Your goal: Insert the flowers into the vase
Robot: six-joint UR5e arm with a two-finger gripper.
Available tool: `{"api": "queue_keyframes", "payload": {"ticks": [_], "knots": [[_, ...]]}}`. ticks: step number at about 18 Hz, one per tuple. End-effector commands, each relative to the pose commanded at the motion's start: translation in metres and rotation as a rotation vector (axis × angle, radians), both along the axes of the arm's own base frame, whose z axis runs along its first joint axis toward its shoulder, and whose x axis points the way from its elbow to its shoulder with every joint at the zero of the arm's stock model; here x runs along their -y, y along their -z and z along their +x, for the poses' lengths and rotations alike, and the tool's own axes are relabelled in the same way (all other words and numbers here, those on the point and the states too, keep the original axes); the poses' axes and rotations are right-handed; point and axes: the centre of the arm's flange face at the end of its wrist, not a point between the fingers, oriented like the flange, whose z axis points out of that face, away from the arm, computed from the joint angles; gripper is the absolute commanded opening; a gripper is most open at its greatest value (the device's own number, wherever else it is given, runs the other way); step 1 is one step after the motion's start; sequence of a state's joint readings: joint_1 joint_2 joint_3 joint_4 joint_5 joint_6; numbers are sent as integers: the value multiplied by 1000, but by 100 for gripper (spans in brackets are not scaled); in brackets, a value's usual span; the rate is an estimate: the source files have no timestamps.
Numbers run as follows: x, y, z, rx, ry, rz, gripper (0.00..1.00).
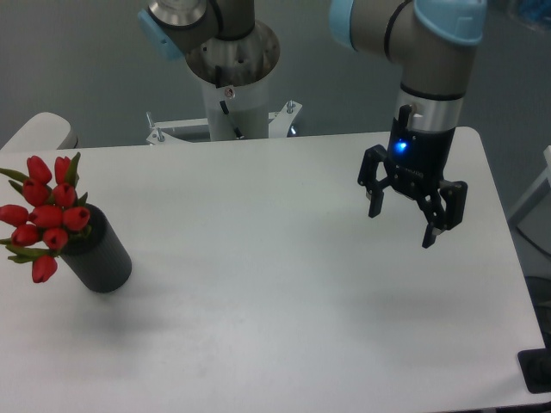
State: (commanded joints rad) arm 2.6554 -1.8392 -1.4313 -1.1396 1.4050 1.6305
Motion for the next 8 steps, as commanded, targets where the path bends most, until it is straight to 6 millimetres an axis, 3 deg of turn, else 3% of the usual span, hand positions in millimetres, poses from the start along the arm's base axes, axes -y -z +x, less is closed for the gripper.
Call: {"api": "queue_keyframes", "payload": {"ticks": [8], "knots": [[-2,0,1,1,8,-7,100]]}}
